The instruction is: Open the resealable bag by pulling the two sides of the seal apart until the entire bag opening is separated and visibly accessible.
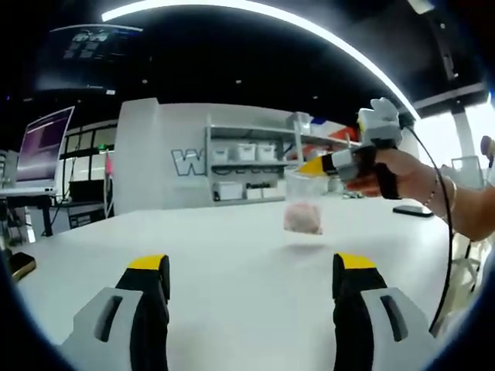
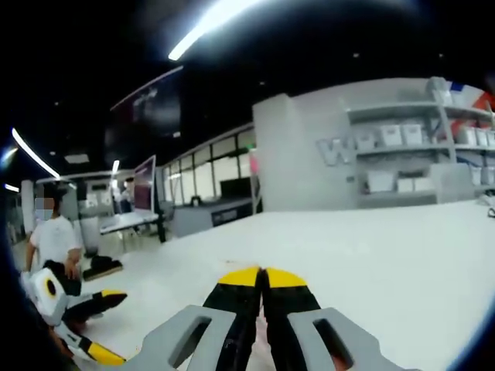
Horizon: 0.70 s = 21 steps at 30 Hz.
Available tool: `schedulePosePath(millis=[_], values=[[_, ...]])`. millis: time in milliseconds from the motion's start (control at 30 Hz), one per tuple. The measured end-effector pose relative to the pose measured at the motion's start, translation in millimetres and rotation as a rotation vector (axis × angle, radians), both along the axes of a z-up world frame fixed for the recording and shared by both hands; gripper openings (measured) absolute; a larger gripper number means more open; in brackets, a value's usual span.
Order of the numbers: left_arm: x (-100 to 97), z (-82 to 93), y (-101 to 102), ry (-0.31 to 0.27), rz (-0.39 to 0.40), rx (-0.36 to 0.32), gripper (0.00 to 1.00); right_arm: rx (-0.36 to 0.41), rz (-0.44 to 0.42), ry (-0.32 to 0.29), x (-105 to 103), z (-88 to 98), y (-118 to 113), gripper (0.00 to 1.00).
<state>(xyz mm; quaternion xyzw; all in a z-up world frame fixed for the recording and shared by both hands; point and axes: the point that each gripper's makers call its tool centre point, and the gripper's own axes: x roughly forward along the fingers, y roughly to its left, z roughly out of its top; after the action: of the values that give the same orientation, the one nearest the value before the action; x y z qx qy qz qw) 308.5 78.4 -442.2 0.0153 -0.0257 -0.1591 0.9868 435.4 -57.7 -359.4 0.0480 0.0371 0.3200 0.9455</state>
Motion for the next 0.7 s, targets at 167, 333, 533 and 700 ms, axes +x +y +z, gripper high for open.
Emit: schedulePosePath(millis=[167, 333, 533, 700], values=[[0.4, 0.6, 0.9, -0.004, 0.004, -0.003, 0.87, 0.008, -0.002, 0.009, 4.9, -0.2, 1.6, 0.0], [0.3, 0.7, 1.0, -0.004, 0.004, -0.003, 0.87, 0.006, 0.001, 0.007, 9.8, 2.3, 5.5, 0.0], [0.3, 2.0, 2.3, -0.007, 0.006, -0.011, 0.87, 0.003, -0.001, 0.006, 17.5, 5.2, 9.0, 0.0], [0.3, 2.2, 2.6, -0.008, 0.006, -0.011, 0.87, -0.001, -0.002, 0.013, 23.8, 3.8, 13.0, 0.0]])
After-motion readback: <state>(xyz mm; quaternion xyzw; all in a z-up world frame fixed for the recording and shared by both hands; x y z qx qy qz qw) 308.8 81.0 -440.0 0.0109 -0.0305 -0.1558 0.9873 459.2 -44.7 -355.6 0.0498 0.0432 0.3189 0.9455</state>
